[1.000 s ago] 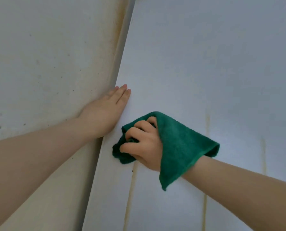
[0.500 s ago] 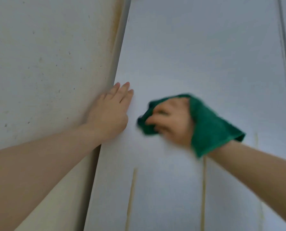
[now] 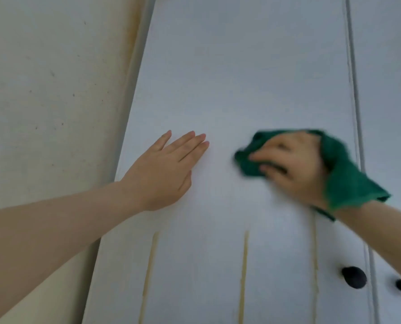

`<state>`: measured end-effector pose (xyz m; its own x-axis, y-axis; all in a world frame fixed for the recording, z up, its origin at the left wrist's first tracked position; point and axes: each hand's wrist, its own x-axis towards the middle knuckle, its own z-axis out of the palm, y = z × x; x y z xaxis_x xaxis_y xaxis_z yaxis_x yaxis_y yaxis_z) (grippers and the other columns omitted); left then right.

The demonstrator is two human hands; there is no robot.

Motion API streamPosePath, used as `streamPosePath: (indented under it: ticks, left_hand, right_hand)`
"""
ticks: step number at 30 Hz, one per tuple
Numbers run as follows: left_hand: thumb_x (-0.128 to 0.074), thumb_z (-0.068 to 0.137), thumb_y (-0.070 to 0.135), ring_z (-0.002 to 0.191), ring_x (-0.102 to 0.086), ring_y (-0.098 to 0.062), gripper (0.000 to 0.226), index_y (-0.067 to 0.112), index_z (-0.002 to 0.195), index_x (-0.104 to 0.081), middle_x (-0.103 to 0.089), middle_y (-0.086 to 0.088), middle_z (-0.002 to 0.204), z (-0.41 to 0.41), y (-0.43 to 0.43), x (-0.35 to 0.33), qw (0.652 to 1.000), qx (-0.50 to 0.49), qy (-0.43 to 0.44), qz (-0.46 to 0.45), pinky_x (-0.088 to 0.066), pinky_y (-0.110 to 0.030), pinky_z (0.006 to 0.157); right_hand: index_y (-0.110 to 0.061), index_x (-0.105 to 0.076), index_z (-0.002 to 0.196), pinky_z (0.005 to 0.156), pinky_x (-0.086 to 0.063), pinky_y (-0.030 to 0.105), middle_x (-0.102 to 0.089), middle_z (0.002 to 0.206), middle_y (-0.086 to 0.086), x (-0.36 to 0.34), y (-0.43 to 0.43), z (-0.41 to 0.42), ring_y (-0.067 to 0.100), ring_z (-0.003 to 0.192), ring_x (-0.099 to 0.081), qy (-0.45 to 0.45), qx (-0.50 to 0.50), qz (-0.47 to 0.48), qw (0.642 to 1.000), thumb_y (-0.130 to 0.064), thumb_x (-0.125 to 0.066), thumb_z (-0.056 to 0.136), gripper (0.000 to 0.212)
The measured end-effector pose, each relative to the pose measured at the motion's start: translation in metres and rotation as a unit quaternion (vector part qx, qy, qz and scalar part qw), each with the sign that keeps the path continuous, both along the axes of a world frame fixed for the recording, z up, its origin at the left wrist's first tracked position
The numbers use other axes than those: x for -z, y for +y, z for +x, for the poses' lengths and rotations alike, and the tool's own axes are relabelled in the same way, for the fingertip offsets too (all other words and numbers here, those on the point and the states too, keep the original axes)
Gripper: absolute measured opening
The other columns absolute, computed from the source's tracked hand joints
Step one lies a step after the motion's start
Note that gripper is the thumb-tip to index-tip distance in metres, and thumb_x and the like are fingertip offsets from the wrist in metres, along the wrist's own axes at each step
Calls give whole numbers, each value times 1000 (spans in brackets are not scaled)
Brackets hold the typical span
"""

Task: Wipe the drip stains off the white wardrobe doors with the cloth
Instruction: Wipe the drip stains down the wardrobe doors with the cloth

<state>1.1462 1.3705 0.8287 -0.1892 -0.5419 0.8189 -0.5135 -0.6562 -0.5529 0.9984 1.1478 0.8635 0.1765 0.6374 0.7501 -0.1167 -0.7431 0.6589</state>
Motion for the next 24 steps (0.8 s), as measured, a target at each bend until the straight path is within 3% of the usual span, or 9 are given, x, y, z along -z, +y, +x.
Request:
streamPosePath:
  ticks: [2, 4, 8, 9, 11, 13, 16, 22, 24]
  left_hand:
    - [-30, 86, 23, 128, -46, -27, 57, 1, 135, -46, -47, -13, 141, -4, -7, 4, 1000, 7, 11, -11, -33, -47, 108]
    - [-31, 87, 25, 129, -45, -28, 57, 0, 137, -43, -45, -13, 142, -9, -16, 10, 999, 19, 20, -24, -24, -45, 108]
    - [-32, 87, 26, 130, -45, -27, 57, 1, 138, -41, -43, -14, 143, -24, -38, 27, 998, 39, 39, -33, -22, -44, 107]
    - [-32, 88, 26, 130, -44, -27, 57, 1, 138, -41, -43, -14, 143, -30, -45, 33, 998, 43, 40, -24, -23, -45, 107]
    - [-32, 88, 28, 130, -44, -27, 58, 1, 138, -41, -43, -13, 143, -38, -52, 39, 999, 40, 31, -12, -23, -44, 106]
    - [-33, 87, 27, 131, -44, -27, 58, 1, 138, -41, -42, -13, 144, -45, -56, 43, 999, 42, 34, -7, -24, -43, 106]
    - [-32, 86, 25, 130, -45, -29, 58, 0, 137, -44, -42, -14, 144, -48, -59, 47, 998, 32, 47, -17, -24, -42, 106]
    - [-30, 86, 27, 128, -46, -31, 58, 0, 135, -46, -46, -15, 141, -54, -62, 50, 998, -12, 64, -18, -24, -44, 109]
    - [-29, 86, 28, 129, -45, -30, 59, 0, 136, -45, -44, -14, 142, -55, -62, 51, 998, -13, 67, -13, -20, -43, 107]
  right_hand:
    - [-23, -72, 98, 79, -27, 34, -64, 96, 6, -18, -3, -7, 35, 91, -56, -93, 0, 160, 983, -31, -52, 80, 28]
    - [-26, -71, 97, 76, -21, 32, -61, 96, 5, 8, 4, 2, 33, 91, -51, -111, -1, 208, 972, -31, -51, 78, 28]
    - [-31, -66, 97, 82, -26, 32, -62, 94, -5, 86, -1, -5, 19, 92, -49, 91, -35, -7, 995, -26, -51, 88, 18]
    - [-30, -66, 98, 84, -30, 32, -61, 95, -6, 82, -11, -16, 17, 92, -51, 144, -36, -55, 987, -26, -51, 91, 17]
    - [-27, -67, 99, 85, -36, 33, -61, 97, -5, 49, -32, -30, 18, 93, -55, 151, -27, -101, 983, -28, -52, 91, 17]
    - [-22, -71, 95, 84, -34, 30, -65, 95, 1, 14, -43, -40, 23, 92, -57, 63, -20, -3, 998, -29, -57, 85, 19]
    - [-21, -72, 94, 78, -14, 21, -64, 95, 1, 21, -39, -40, 19, 96, -43, -25, -31, 161, 986, -30, -50, 81, 27]
    - [-25, -74, 85, 77, -18, 22, -64, 85, -5, 84, -40, -56, 15, 86, -42, 183, -24, 54, 981, -27, -52, 76, 24]
    - [-23, -75, 88, 81, -18, 26, -64, 88, -4, 63, -40, -62, 19, 90, -45, 159, -3, 81, 984, -27, -58, 76, 21]
